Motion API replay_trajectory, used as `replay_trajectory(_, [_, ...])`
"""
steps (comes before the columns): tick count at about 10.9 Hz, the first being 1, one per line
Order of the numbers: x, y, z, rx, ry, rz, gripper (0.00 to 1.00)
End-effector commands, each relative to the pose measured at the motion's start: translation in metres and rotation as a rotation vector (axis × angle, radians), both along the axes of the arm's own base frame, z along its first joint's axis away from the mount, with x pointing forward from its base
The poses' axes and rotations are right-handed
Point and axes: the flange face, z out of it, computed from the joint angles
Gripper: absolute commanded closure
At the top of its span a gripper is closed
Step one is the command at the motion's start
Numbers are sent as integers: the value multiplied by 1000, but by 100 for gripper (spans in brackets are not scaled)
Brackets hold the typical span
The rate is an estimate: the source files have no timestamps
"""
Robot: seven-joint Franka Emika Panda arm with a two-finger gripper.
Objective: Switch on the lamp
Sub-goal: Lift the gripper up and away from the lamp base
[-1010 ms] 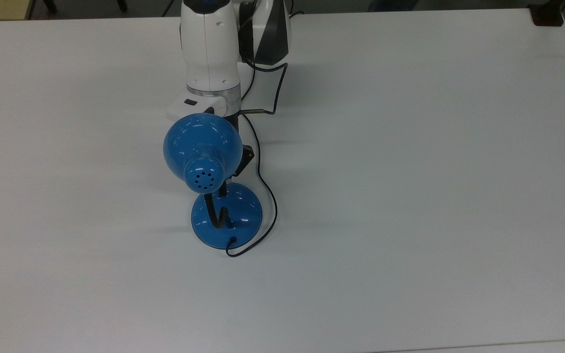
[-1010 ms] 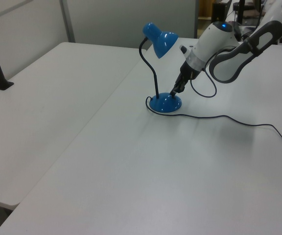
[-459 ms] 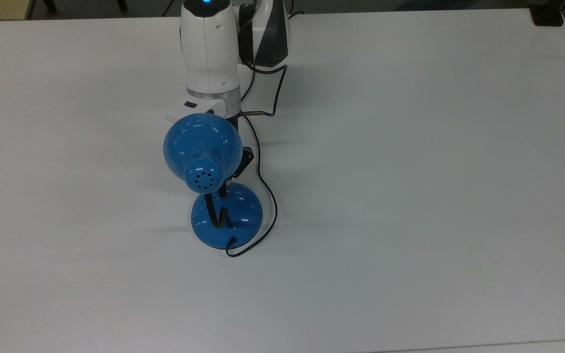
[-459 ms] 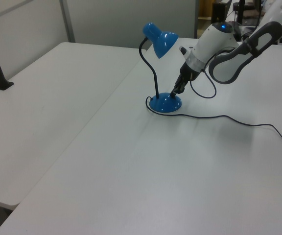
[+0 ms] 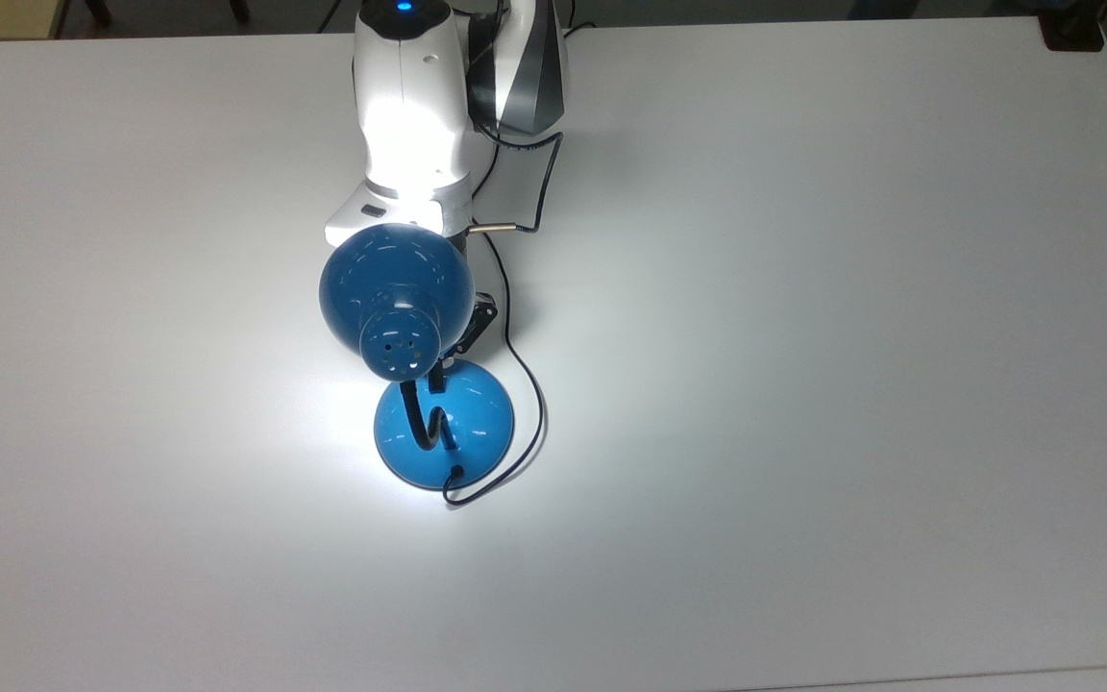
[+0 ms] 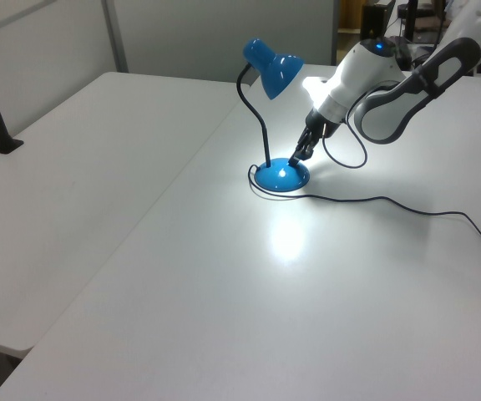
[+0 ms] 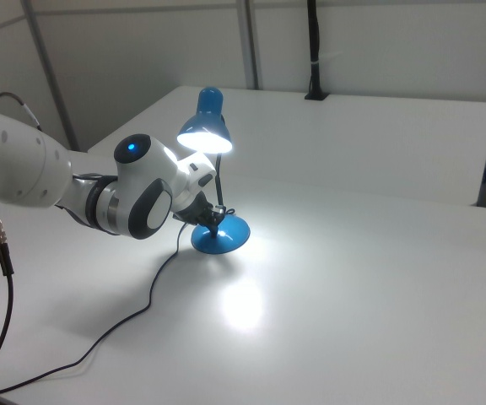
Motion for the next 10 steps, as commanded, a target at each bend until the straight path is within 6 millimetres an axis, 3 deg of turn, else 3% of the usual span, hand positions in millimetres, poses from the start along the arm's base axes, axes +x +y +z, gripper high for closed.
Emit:
replay_trajectory(1, [12,0,-16,13,35,-12,100])
replay_trajectory(4, [8,-1,-4,10,58,-11,100])
replay_trajectory(10, [-49,1,75,-20,462,-7,100])
